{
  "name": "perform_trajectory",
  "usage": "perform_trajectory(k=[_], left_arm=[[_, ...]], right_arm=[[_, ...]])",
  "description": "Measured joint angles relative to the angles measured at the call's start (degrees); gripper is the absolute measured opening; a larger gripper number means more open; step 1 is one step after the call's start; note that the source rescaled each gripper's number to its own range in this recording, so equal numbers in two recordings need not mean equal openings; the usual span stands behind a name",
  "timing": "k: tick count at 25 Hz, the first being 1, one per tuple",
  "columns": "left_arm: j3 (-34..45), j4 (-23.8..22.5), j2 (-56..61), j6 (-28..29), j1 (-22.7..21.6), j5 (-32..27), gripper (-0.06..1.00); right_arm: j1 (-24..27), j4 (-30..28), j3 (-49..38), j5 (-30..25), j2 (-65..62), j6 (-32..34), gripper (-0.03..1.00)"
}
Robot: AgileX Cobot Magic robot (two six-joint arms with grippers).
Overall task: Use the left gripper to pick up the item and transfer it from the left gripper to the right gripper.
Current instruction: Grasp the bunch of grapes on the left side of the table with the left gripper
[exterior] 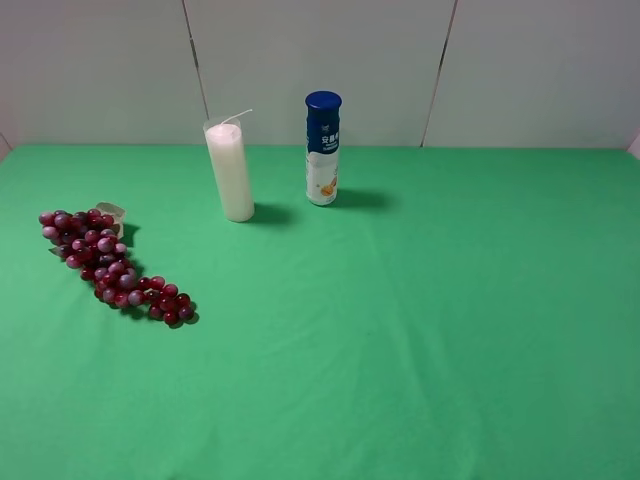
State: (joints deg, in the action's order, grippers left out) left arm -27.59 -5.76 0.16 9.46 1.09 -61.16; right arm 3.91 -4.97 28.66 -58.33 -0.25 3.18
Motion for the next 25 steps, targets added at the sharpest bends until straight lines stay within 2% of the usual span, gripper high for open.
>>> perform_trajectory(k=[25], left_arm=[[0.00,0.00,0.00,0.00,0.00,0.09,1.00]], right_arm=[[0.00,0.00,0.00,0.00,0.00,0.00,1.00]])
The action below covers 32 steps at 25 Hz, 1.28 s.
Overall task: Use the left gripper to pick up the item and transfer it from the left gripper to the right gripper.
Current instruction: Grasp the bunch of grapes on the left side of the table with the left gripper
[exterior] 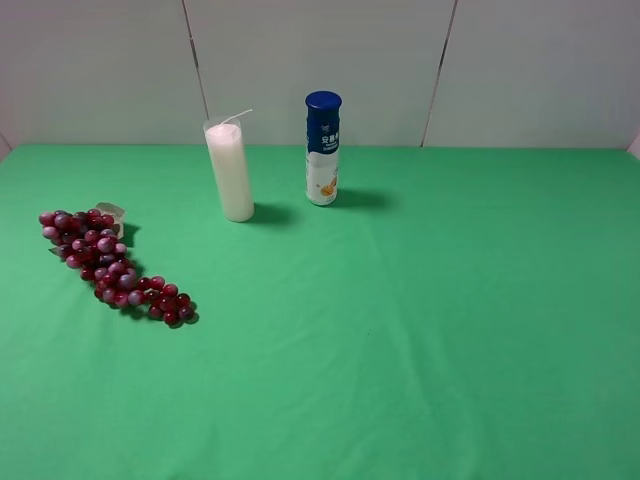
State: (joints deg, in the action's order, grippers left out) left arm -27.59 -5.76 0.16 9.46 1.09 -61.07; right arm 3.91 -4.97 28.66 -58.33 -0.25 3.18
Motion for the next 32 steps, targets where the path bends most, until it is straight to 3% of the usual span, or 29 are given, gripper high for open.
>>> perform_trajectory(k=[8,20,32], left_arm=[[-1.83,0.31,-2.28,1.47,0.00,-0.77,1.00],[-10.59,3.24,-28.22,1.53,0.00,-1.23,1.00],[-11.68,10.27,-51.93,4.56,0.06,7.50,1.00]], right_arm=[[0.00,0.00,0.00,0.00,0.00,0.00,1.00],[0.00,0.00,0.00,0.00,0.00,0.00,1.00],[0.00,0.00,0.00,0.00,0.00,0.00,1.00]])
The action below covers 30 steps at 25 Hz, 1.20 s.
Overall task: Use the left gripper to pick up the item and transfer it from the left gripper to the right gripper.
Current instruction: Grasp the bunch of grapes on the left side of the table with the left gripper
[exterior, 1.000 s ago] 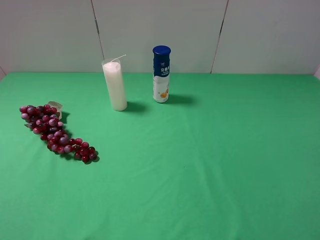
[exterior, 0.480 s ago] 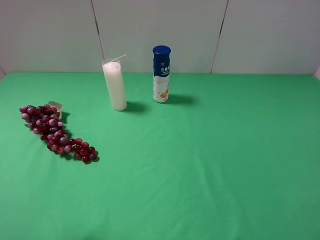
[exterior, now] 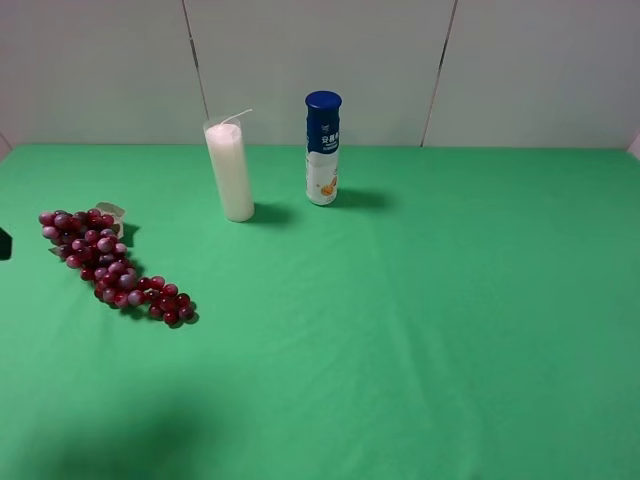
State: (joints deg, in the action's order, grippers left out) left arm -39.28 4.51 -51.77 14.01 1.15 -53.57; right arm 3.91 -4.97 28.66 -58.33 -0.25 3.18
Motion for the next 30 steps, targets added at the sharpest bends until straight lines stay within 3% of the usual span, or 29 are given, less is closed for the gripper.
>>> perform_trajectory(k=[5,13,17,23,30], left_arm=[[0.00,0.18,-9.32,4.08,3.65,5.83,1.00],[0.00,-0.94,-24.49,17.53,13.74,16.03,1.00],[0.00,-0.94,-30.76,22.74,16.72,20.46,1.00],[-0.63,-0.95,-39.19,27.52,18.46,27.20,0.99],[-6.67,-1.02,-48.00,28.00,18.46,28.30,0.99]], right_arm=[[0.00,0.00,0.00,0.00,0.00,0.00,1.00],[0.00,0.00,0.00,0.00,0.00,0.00,1.00],[0.00,0.00,0.00,0.00,0.00,0.00,1.00],[0.00,0.00,0.00,0.00,0.00,0.00,1.00],[0.00,0.00,0.00,0.00,0.00,0.00,1.00]])
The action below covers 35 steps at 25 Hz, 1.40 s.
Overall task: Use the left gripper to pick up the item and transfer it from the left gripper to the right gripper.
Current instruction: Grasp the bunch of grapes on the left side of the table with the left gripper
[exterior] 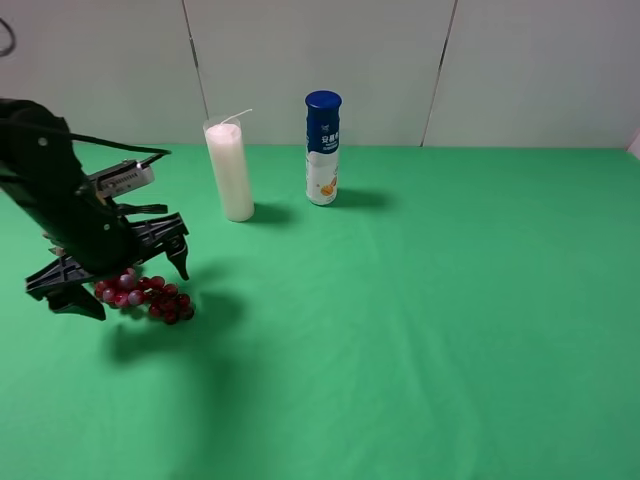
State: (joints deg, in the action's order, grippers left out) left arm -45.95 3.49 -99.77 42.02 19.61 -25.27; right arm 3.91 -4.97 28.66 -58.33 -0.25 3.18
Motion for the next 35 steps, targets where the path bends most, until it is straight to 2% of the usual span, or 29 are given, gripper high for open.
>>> perform_trajectory(k=[11,15,20,23,29,31,35], left_arm=[[-3.61,0.00,-6.94,0.32,0.00,-0.48,0.97],[-3.61,0.00,-7.02,0.38,0.00,-0.40,0.89],[-3.65,-0.14,-7.02,0.43,0.00,-0.40,0.71],[-3.65,-0.08,-7.02,0.43,0.00,-0.40,0.56],[-3.65,-0.08,-7.02,0.43,0.00,0.44,0.07],[-3.65,-0.08,-7.02,0.43,0.00,0.57,0.02],[-3.65,-0.08,-7.02,0.43,0.00,1.40,0.02]], right_arm=[[0.00,0.00,0.00,0.00,0.00,0.00,1.00],[0.00,0.00,0.00,0.00,0.00,0.00,1.00],[0.00,0.00,0.00,0.00,0.00,0.00,1.00],[0.00,0.00,0.00,0.00,0.00,0.00,1.00],[0.00,0.00,0.00,0.00,0.00,0.00,1.00],[0.00,0.00,0.00,0.00,0.00,0.00,1.00],[0.00,0.00,0.00,0.00,0.00,0.00,1.00]])
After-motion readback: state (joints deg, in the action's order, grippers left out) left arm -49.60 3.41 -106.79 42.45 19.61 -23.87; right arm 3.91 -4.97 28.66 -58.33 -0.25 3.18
